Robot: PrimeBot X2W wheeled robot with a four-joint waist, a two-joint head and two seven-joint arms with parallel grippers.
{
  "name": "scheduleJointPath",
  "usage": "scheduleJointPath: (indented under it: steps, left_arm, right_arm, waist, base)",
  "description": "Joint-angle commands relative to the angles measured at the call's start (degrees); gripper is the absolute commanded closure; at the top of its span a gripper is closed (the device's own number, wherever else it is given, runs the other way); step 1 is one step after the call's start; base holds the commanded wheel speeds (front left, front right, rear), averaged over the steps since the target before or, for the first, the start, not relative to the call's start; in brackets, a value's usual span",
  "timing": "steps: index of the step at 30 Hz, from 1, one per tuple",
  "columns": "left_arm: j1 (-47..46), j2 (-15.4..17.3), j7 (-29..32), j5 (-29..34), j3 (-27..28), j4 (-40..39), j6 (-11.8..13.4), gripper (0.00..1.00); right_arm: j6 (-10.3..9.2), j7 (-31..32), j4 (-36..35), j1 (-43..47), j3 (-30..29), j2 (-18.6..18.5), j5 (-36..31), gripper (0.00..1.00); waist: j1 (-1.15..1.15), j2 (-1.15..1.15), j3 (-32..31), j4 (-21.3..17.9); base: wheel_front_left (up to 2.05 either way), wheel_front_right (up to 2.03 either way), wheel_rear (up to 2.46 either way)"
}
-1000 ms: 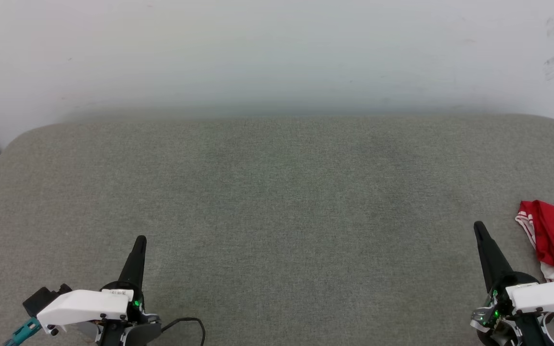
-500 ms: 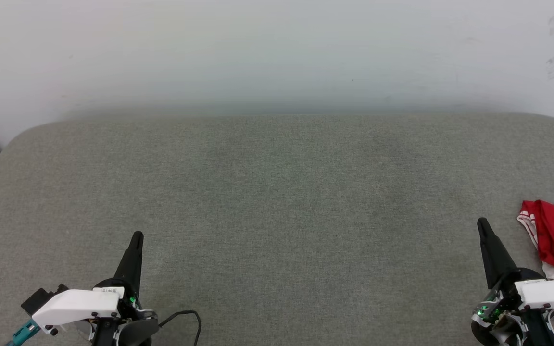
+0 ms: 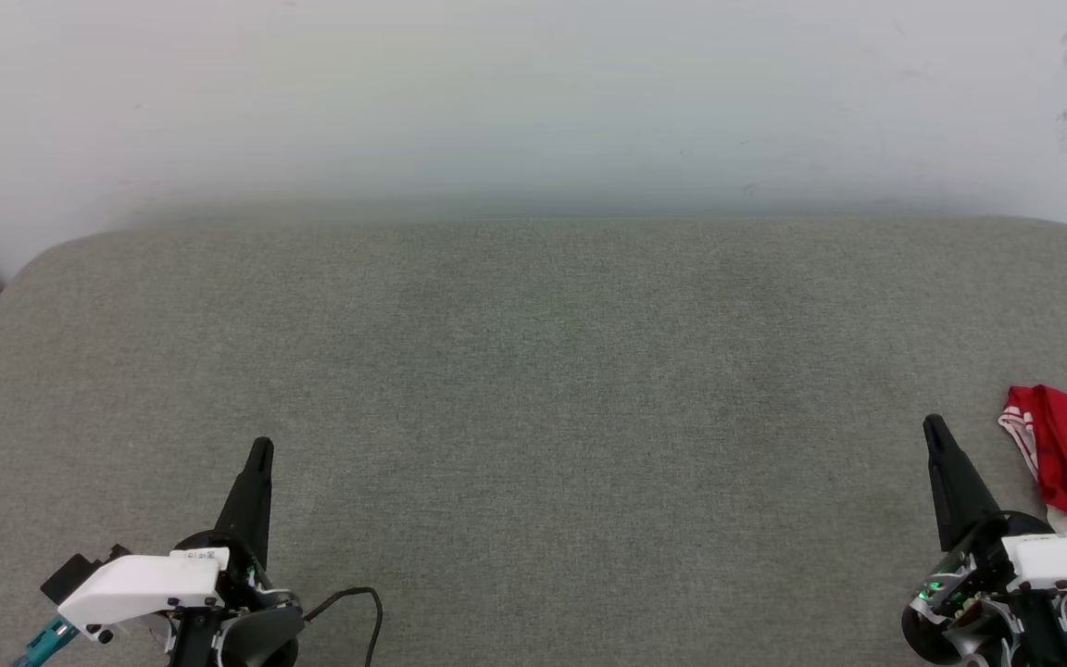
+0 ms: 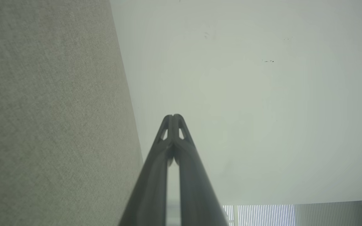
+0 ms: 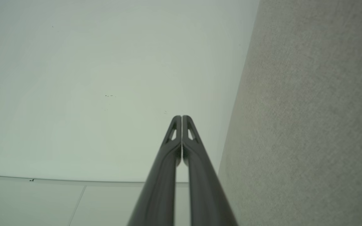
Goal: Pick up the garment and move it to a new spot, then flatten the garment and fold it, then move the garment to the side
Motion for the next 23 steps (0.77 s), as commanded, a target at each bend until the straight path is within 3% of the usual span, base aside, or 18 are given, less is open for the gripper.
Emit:
scheduleJointPath:
  steps: [1, 23]
  left_arm:
    - [-0.5, -0.1, 0.2, 0.0, 0.2, 0.0, -0.2, 1.0]
    - [-0.5, -0.1, 0.1, -0.1, 0.2, 0.0, -0.2, 1.0]
  right_arm:
    - [0.0, 0.3, 0.1, -0.7, -0.1, 0.2, 0.0, 1.0]
    - [0.0, 0.5, 0.1, -0.7, -0.5, 0.4, -0.4, 1.0]
  waist:
    - [0.0, 0.0, 0.0, 0.0]
    - [0.0, 0.0, 0.0, 0.0]
  base:
    - [0.0, 0.0, 0.0]
    - [0.0, 0.0, 0.0]
